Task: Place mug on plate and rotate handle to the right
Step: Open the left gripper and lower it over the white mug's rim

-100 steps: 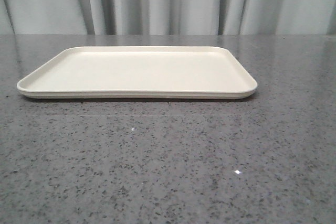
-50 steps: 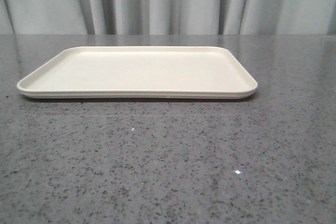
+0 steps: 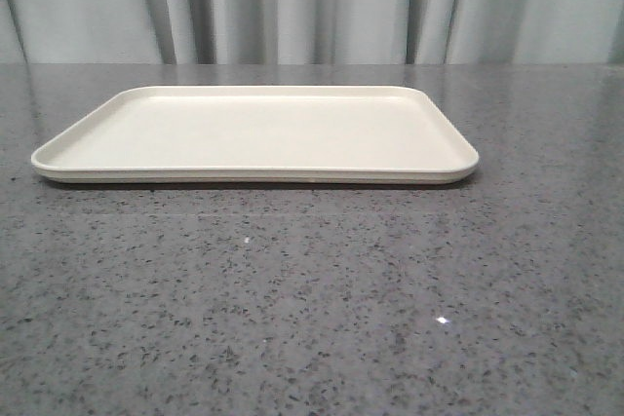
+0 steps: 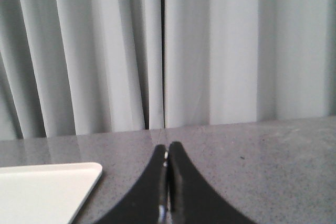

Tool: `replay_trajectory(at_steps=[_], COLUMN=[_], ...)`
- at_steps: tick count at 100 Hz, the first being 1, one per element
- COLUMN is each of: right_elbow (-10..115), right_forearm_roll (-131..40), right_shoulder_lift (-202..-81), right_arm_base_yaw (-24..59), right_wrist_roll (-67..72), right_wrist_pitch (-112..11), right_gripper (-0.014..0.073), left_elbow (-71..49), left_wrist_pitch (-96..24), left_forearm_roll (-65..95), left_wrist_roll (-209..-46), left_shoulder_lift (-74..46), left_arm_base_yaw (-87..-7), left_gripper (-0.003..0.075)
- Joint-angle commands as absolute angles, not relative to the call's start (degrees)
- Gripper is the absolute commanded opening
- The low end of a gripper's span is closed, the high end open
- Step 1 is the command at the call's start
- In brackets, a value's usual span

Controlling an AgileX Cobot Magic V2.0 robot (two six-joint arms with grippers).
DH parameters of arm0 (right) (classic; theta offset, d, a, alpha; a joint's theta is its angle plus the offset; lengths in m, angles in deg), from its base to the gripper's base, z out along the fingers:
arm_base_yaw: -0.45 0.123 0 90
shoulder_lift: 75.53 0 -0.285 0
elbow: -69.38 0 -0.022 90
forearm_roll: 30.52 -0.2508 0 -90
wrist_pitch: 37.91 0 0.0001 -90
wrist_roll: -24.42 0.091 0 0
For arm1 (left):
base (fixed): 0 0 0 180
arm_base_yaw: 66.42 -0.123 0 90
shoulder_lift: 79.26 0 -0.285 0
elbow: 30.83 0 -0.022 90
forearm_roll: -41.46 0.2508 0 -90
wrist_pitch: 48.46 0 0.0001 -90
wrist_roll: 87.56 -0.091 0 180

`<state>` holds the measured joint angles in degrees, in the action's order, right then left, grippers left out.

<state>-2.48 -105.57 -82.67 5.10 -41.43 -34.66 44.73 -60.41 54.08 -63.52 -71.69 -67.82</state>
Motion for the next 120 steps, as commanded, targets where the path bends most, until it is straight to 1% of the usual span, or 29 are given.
replay_trajectory(at_steps=[1,16,45,79,95,106,120], right_elbow=[1.1,4.8,14.4,23.7,26.0,27.0,27.7], right_forearm_roll=[-105.5,-105.5,-105.2,-104.8,-104.8,-104.8,-104.8], right_shoulder_lift=[-82.8,-85.9,-93.5,-100.9,-102.3,-102.6,-102.6], right_arm_base_yaw=[5.3,5.3,5.3,5.3,5.3,5.3,5.3], right_wrist_roll=[-41.6,-41.7,-41.8,-46.2,-46.2,-46.2,-46.2], right_wrist_pitch=[-32.9,-33.4,-34.7,-37.9,-40.0,-40.8,-40.7], right_gripper=[-0.0061,-0.0061,-0.0061,-0.0061,-0.0055,0.0005,0.0154], left_elbow=[41.0,37.4,28.4,17.6,12.3,9.3,6.1], left_wrist_pitch=[-63.2,-62.9,-56.7,-48.5,-42.3,-40.1,-39.2], left_forearm_roll=[53.1,52.7,52.7,51.2,50.8,50.8,50.4], left_wrist_roll=[-63.0,-63.0,-63.0,-63.0,-63.0,-63.0,-63.0], left_shoulder_lift=[-73.4,-73.4,-72.1,-66.1,-61.4,-58.1,-54.9], left_arm_base_yaw=[-67.9,-67.9,-67.7,-67.7,-67.7,-67.7,-67.7], left_gripper=[-0.002,-0.002,-0.002,-0.002,-0.002,-0.002,-0.002])
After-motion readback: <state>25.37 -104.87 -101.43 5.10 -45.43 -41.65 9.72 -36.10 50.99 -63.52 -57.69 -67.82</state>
